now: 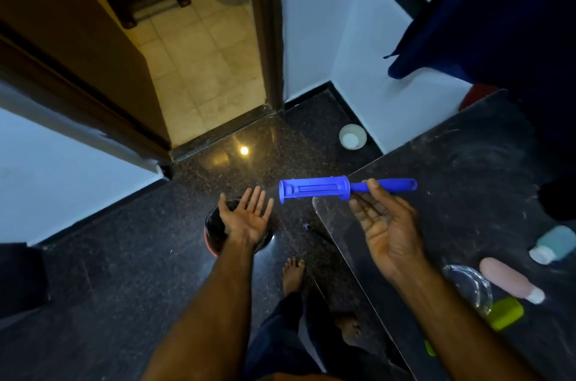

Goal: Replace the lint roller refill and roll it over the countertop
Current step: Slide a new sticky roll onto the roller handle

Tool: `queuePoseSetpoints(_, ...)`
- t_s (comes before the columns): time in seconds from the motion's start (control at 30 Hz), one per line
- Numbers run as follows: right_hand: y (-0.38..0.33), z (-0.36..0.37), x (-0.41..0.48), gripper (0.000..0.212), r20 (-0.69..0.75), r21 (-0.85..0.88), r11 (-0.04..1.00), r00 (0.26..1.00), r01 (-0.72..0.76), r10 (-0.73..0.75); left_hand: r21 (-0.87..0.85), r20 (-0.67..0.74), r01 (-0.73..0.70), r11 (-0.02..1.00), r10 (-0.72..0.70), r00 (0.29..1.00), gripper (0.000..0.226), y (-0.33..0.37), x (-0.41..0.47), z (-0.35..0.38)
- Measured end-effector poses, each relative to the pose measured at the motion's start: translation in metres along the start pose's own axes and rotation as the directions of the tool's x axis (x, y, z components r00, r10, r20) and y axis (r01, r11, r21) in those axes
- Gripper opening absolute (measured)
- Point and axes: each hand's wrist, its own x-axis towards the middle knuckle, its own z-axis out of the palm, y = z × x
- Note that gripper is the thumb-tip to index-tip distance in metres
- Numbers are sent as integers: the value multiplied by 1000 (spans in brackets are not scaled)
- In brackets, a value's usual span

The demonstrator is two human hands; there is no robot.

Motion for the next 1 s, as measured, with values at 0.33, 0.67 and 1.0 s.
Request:
queuePoseSetpoints(0.33, -33, -49, -33, 8, -145, 171, 976, 983, 136, -112, 414, 448, -148, 898, -59, 892, 77, -52, -53, 131)
queuePoseSetpoints(0.67, -73, -137, -75, 17, -318, 314, 893, 922, 322, -220, 649, 585, -179, 739, -335, 739, 73, -176, -130, 208)
queuePoseSetpoints(1.0, -99, -266, -147, 14, -473, 437, 744, 833, 505, -287, 845, 495, -173, 507, -617, 612, 72, -345, -204, 203)
